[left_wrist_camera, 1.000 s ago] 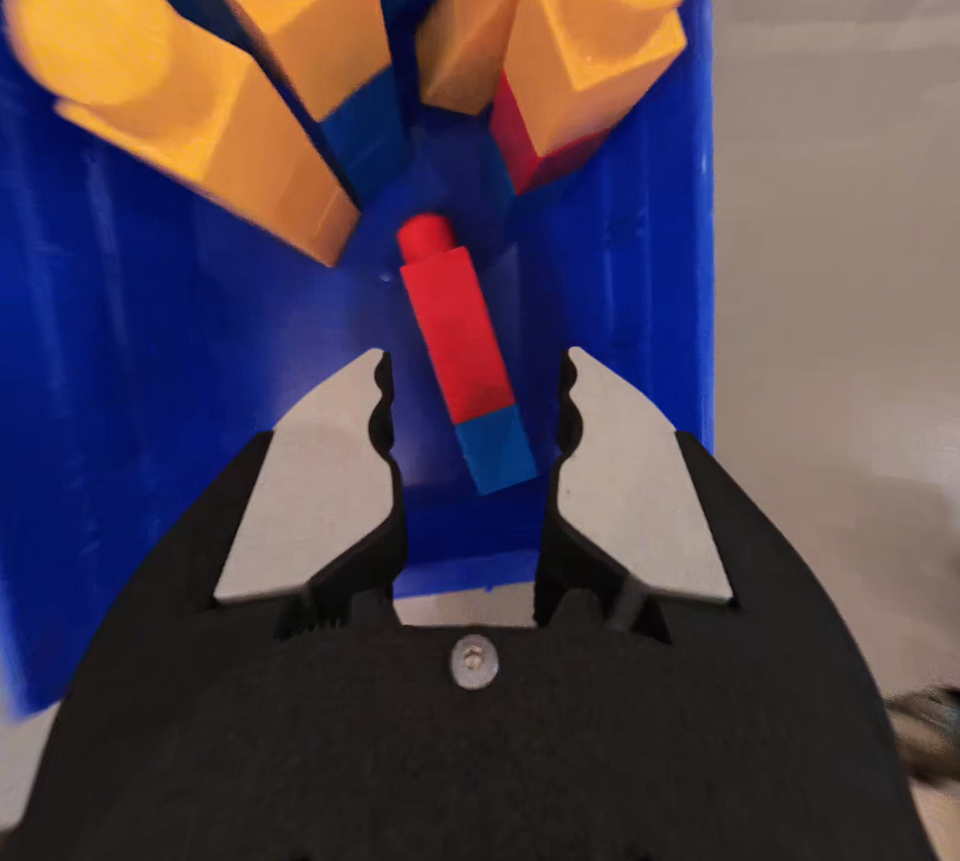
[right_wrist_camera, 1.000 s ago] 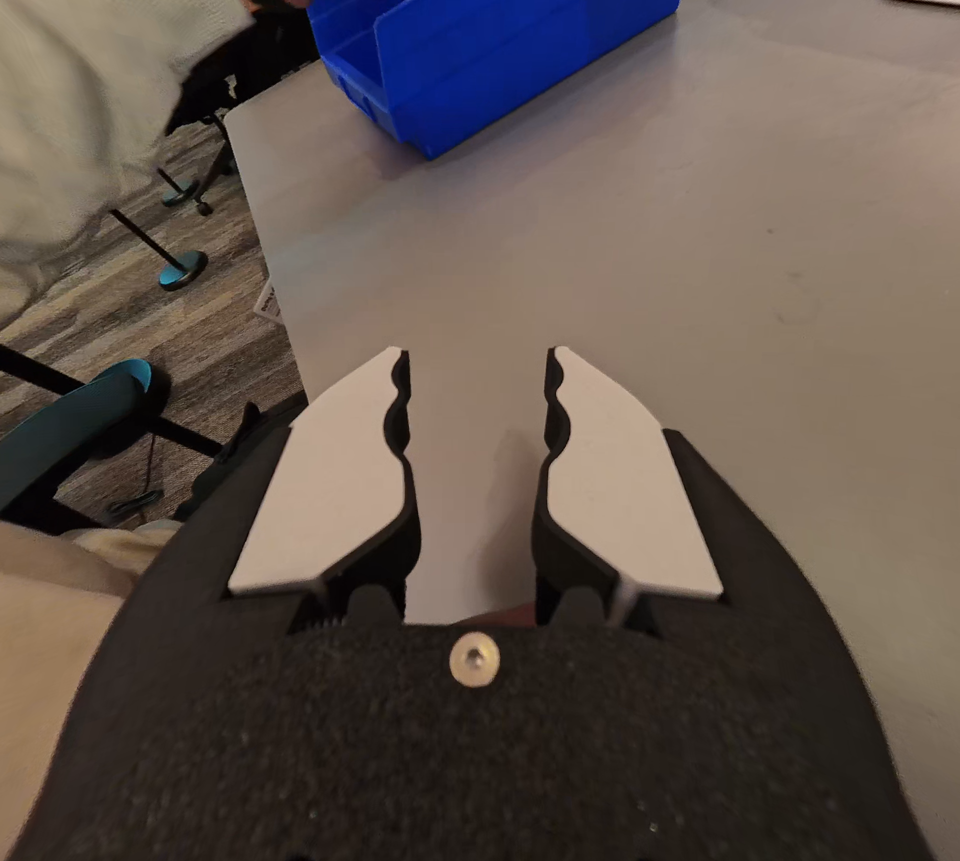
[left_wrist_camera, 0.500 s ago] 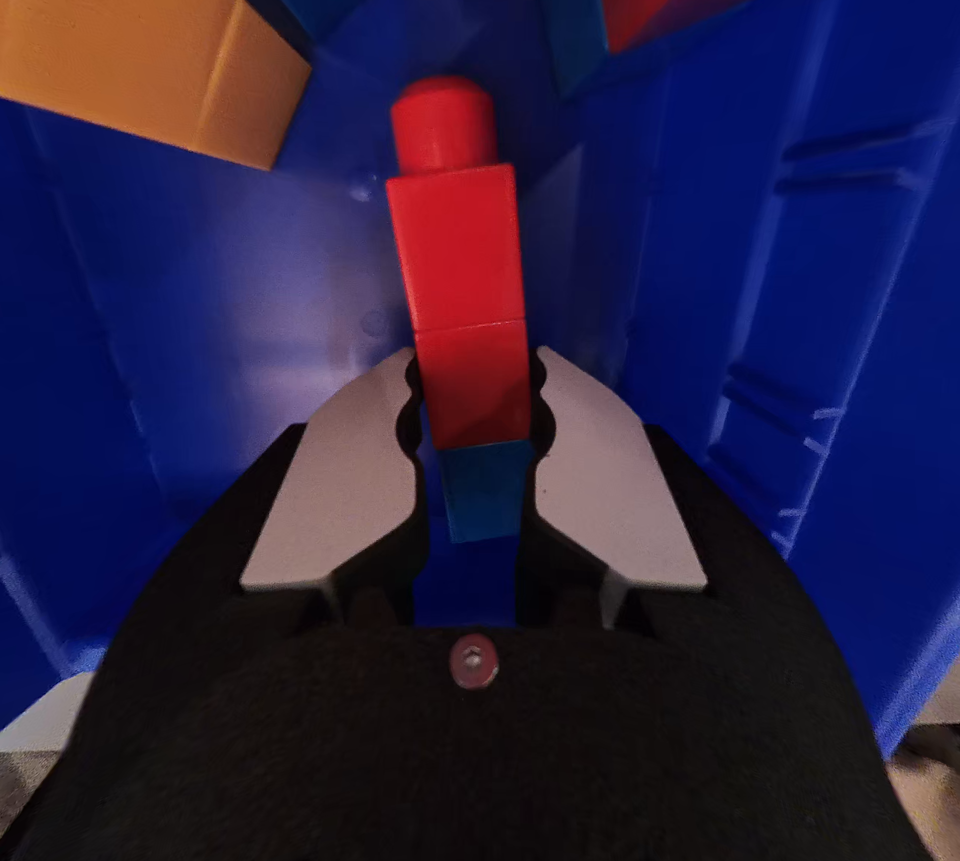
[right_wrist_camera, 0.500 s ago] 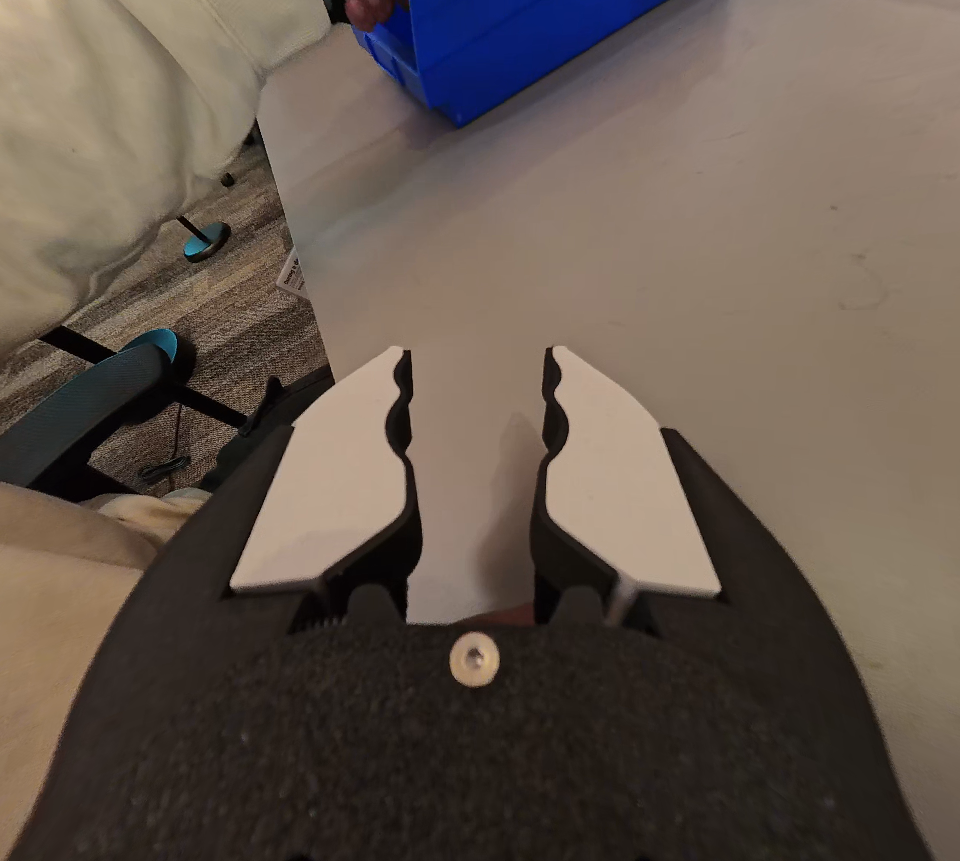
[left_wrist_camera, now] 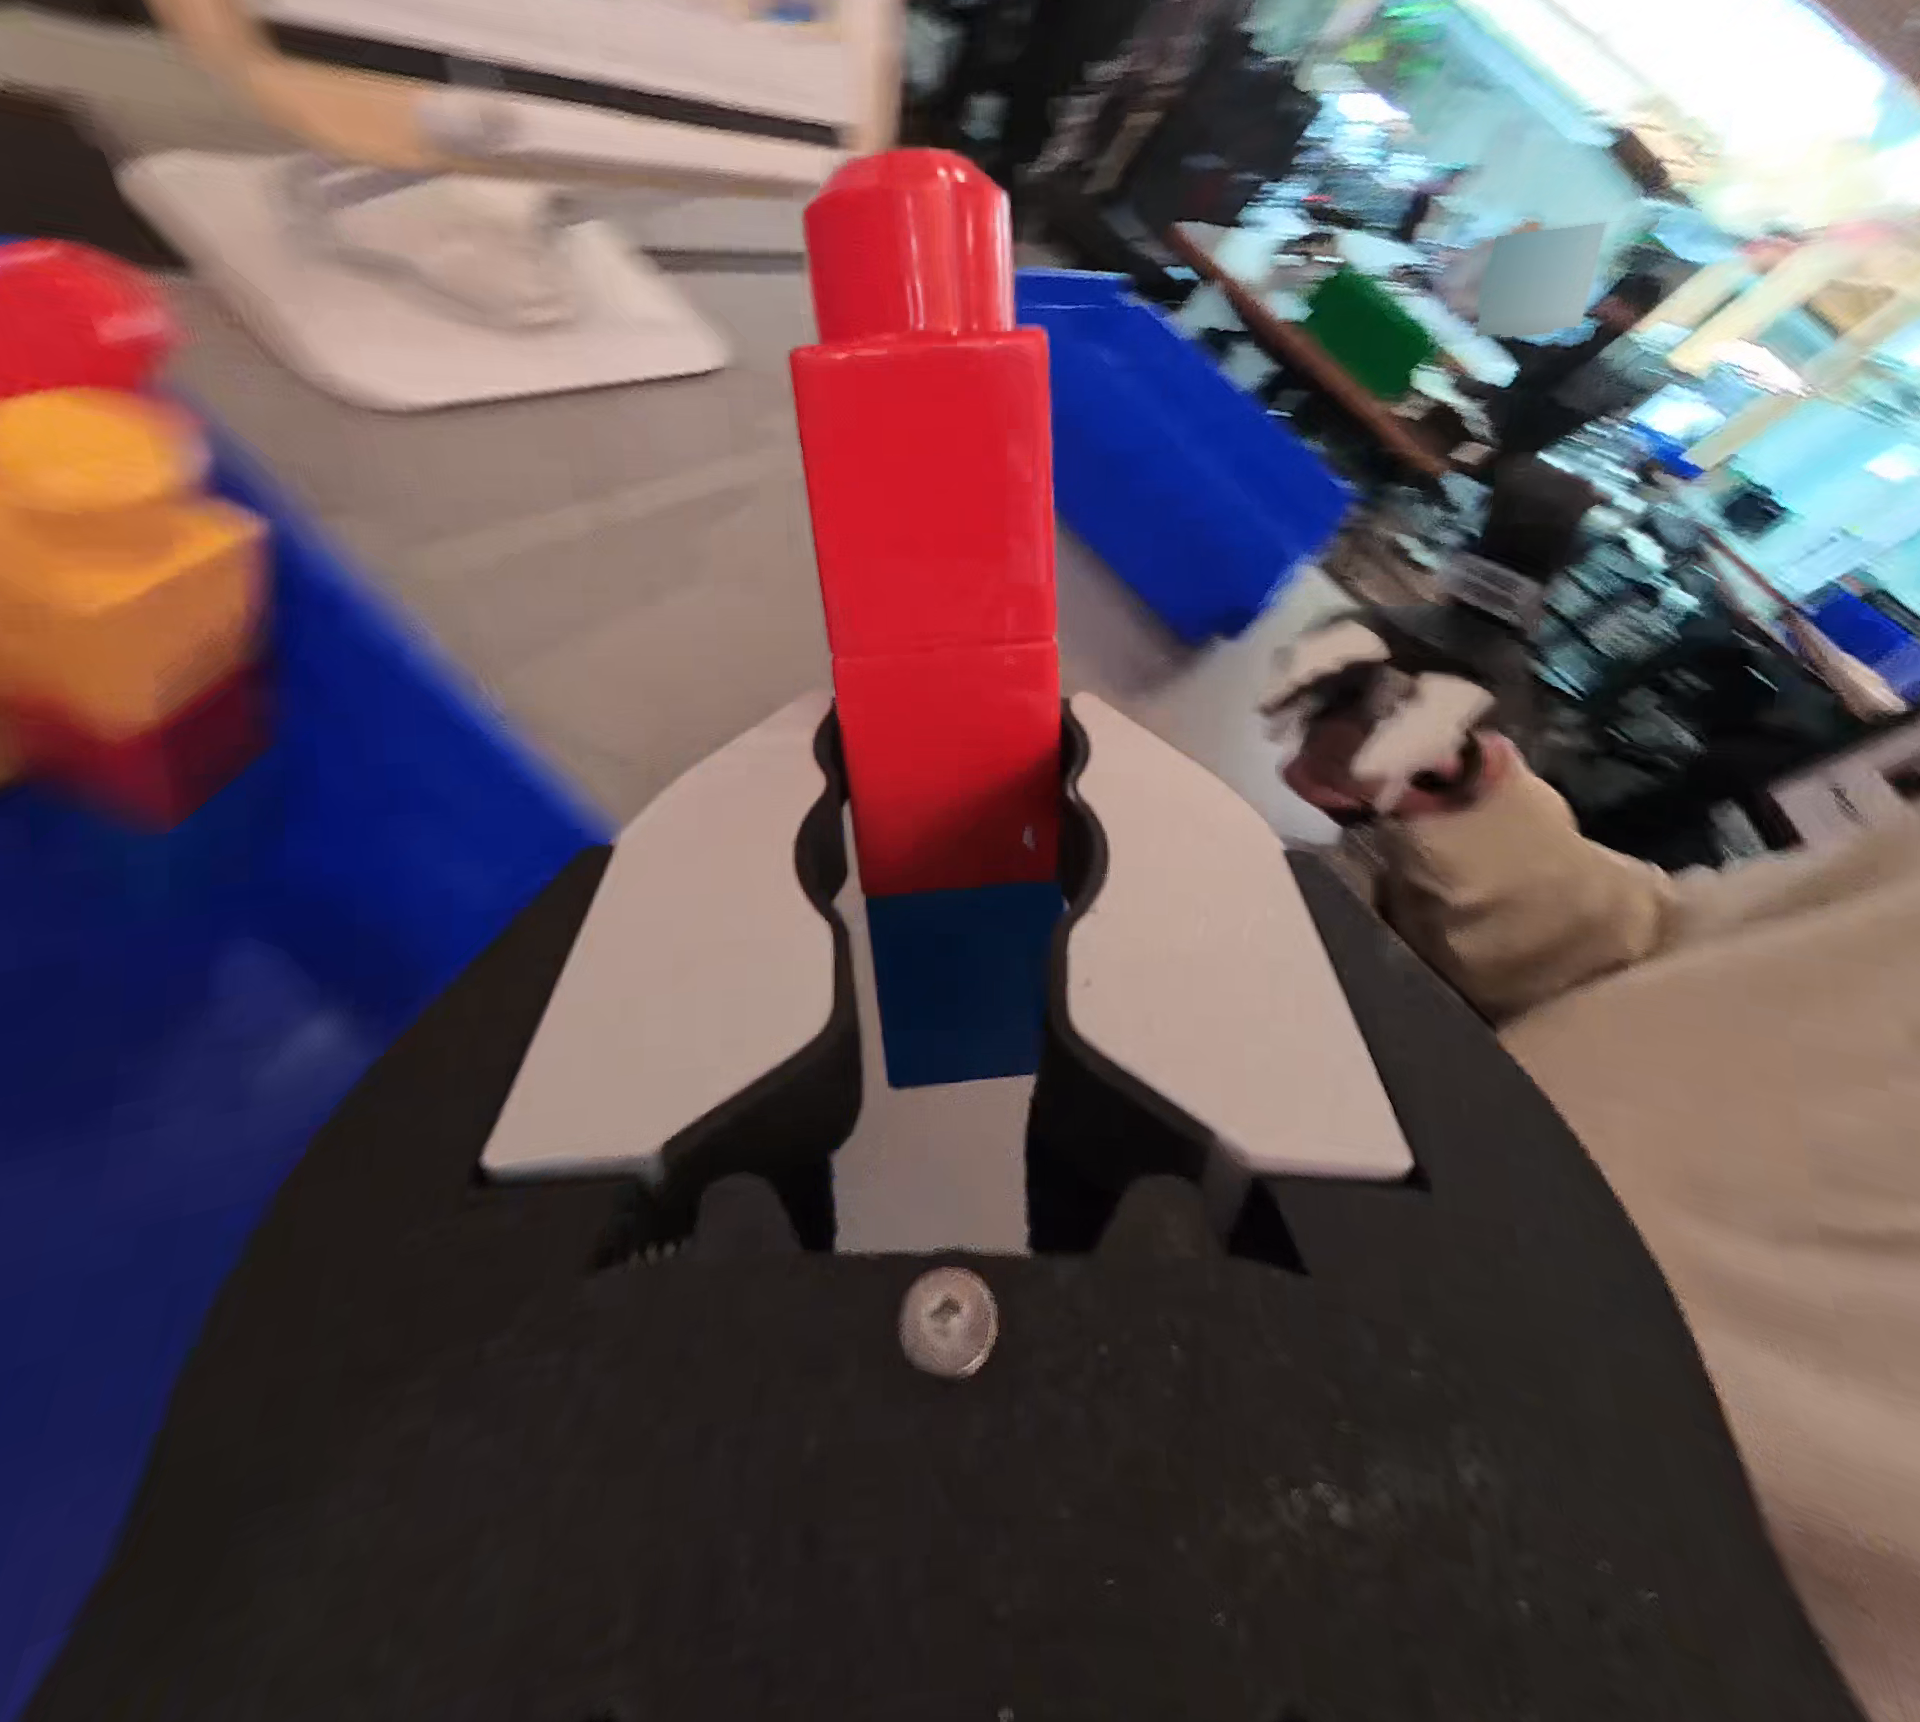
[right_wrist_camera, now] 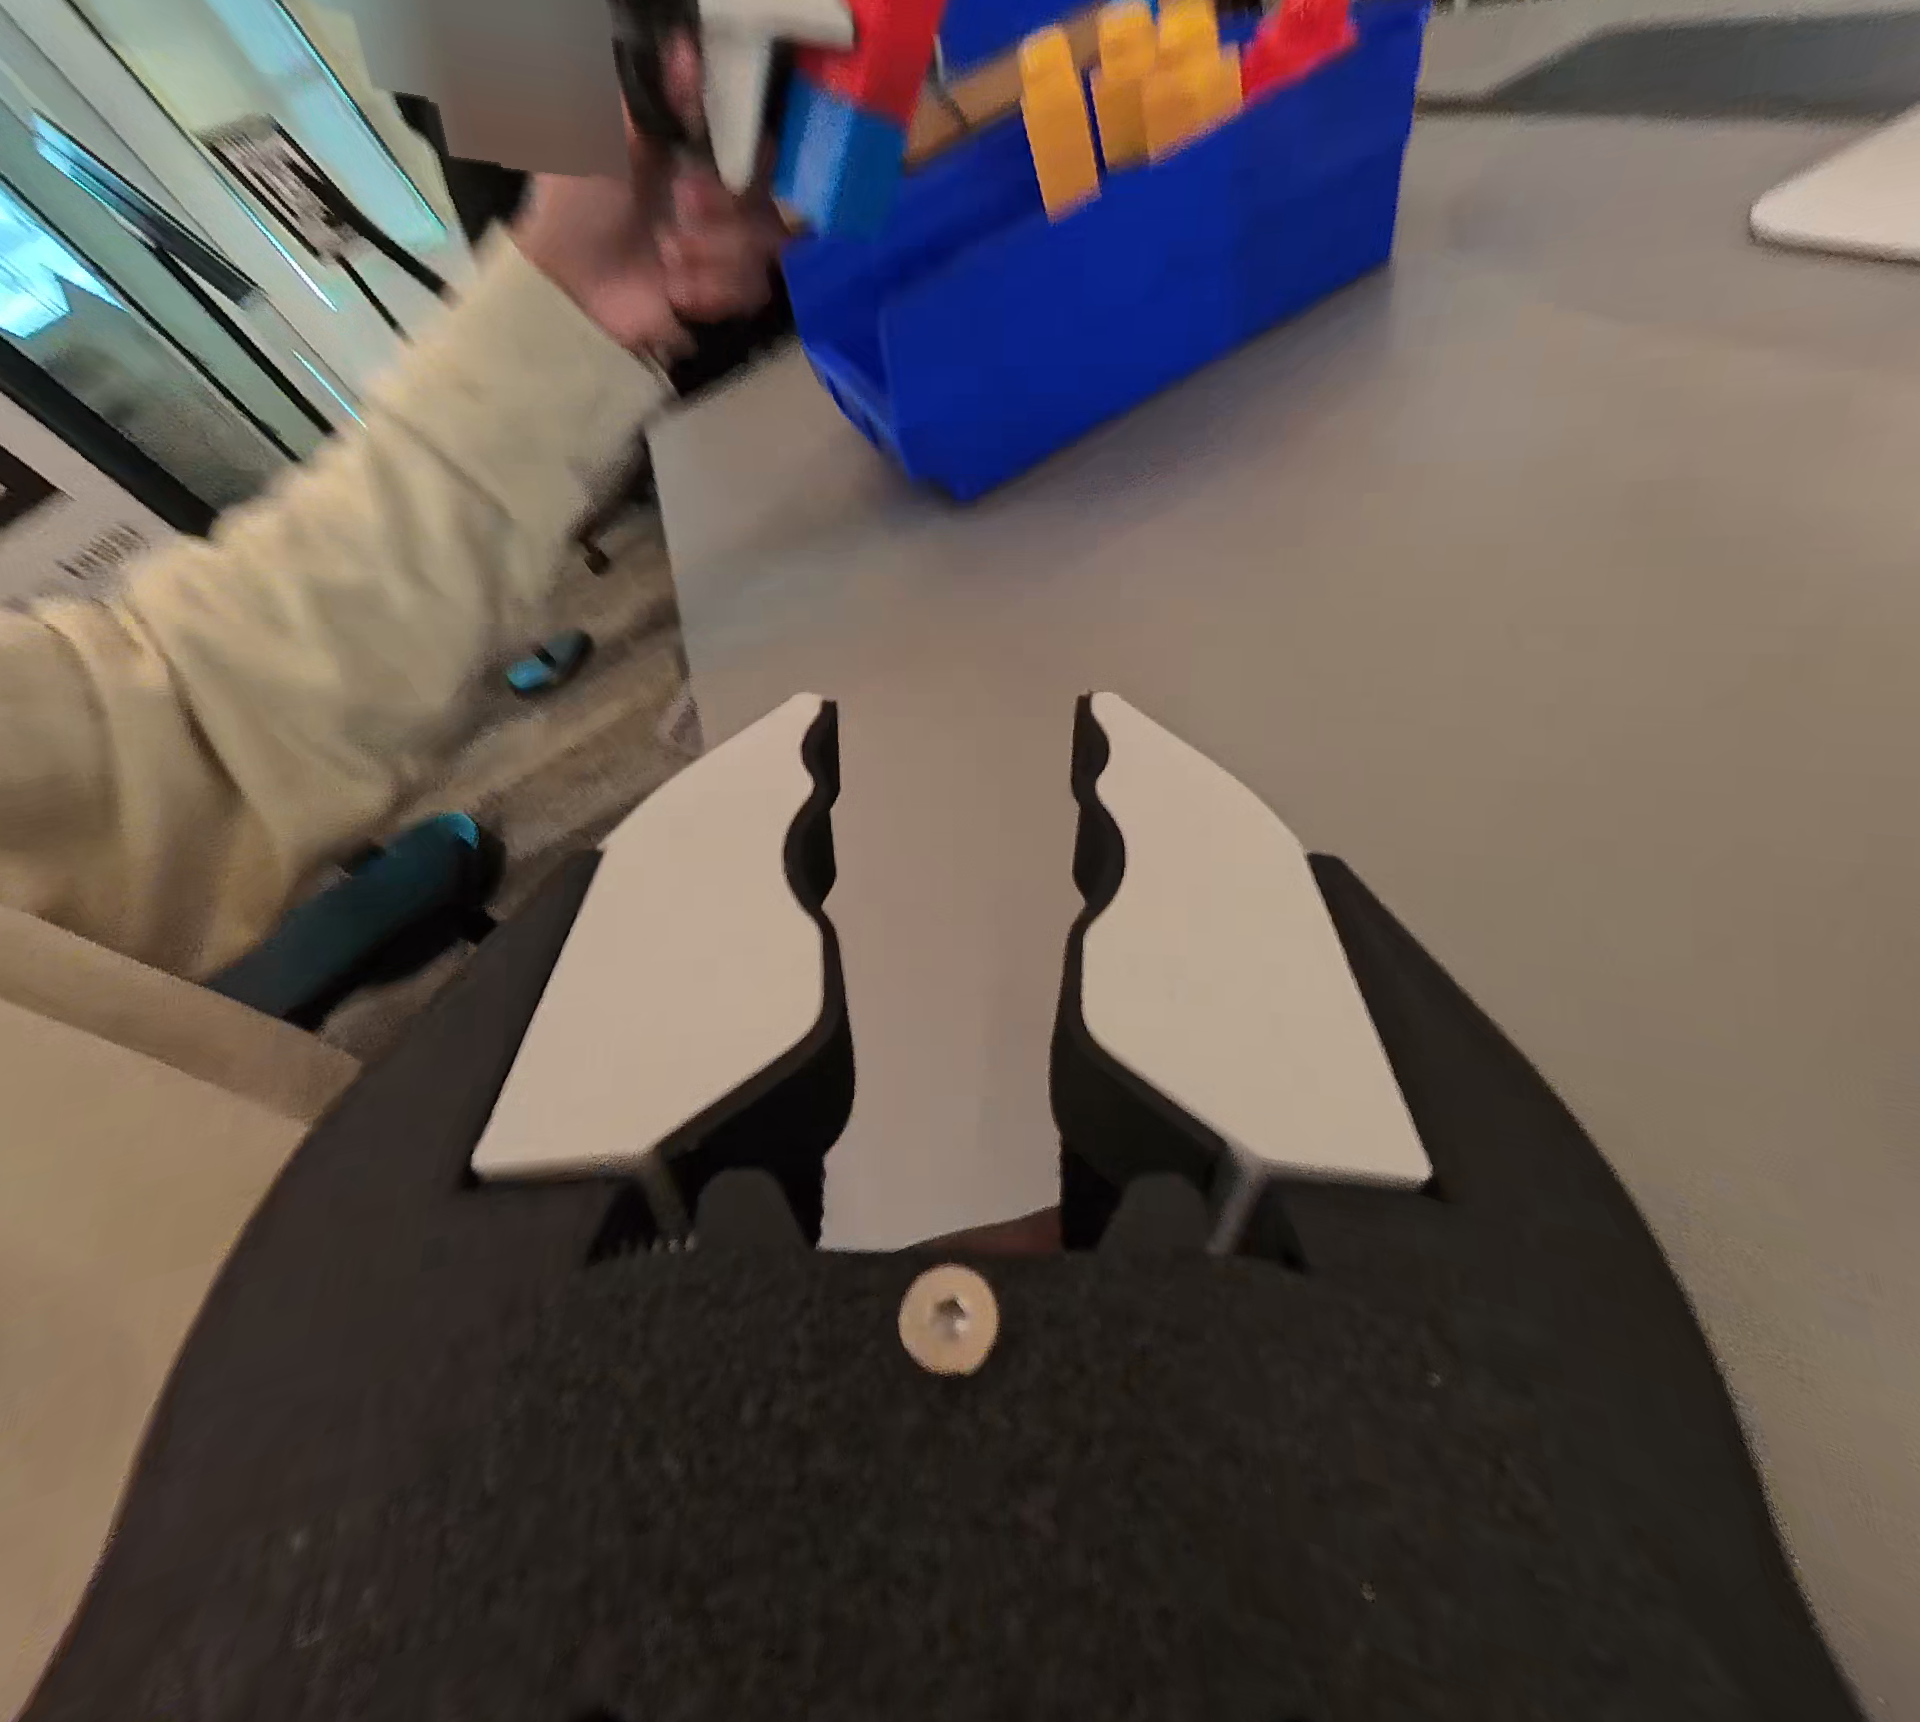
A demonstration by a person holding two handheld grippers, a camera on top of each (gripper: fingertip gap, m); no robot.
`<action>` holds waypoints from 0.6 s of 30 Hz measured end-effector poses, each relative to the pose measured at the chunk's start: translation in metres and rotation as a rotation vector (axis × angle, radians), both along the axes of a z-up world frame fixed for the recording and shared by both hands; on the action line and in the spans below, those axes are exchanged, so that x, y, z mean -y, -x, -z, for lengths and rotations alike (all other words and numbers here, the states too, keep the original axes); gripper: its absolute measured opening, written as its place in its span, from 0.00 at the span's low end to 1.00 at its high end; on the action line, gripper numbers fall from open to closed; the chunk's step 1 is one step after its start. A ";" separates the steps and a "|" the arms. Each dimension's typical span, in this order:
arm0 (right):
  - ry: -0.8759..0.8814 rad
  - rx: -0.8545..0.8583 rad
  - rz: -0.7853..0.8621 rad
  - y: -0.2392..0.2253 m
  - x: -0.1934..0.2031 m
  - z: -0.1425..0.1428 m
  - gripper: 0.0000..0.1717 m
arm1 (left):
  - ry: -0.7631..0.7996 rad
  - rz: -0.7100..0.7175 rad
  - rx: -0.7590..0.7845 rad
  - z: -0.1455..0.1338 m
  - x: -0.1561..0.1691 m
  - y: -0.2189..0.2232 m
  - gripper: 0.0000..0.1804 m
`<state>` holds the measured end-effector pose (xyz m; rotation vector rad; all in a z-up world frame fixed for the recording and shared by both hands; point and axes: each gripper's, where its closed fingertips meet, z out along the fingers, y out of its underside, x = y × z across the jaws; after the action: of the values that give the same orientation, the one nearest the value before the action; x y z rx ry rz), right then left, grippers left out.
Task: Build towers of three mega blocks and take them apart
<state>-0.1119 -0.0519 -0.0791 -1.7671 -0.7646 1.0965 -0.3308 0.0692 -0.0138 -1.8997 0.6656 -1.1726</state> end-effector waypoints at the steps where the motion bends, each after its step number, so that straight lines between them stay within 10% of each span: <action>1: -0.012 -0.062 -0.007 -0.001 -0.004 -0.014 0.25 | -0.048 0.067 0.040 -0.005 0.011 -0.018 0.20; 7: -0.058 -0.387 -0.113 0.021 -0.025 -0.084 0.31 | -0.150 0.360 0.201 -0.012 0.063 -0.120 0.20; 13: -0.026 -0.422 -0.118 0.045 -0.058 -0.090 0.38 | -0.183 0.478 0.129 0.006 0.082 -0.177 0.21; 18: 0.002 -0.454 -0.182 0.053 -0.057 -0.084 0.21 | -0.144 0.520 0.118 0.018 0.086 -0.187 0.20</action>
<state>-0.1645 0.0049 0.0046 -1.3904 -0.6466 1.5504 -0.1437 -0.0171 -0.0314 -1.5652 1.1892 -1.4948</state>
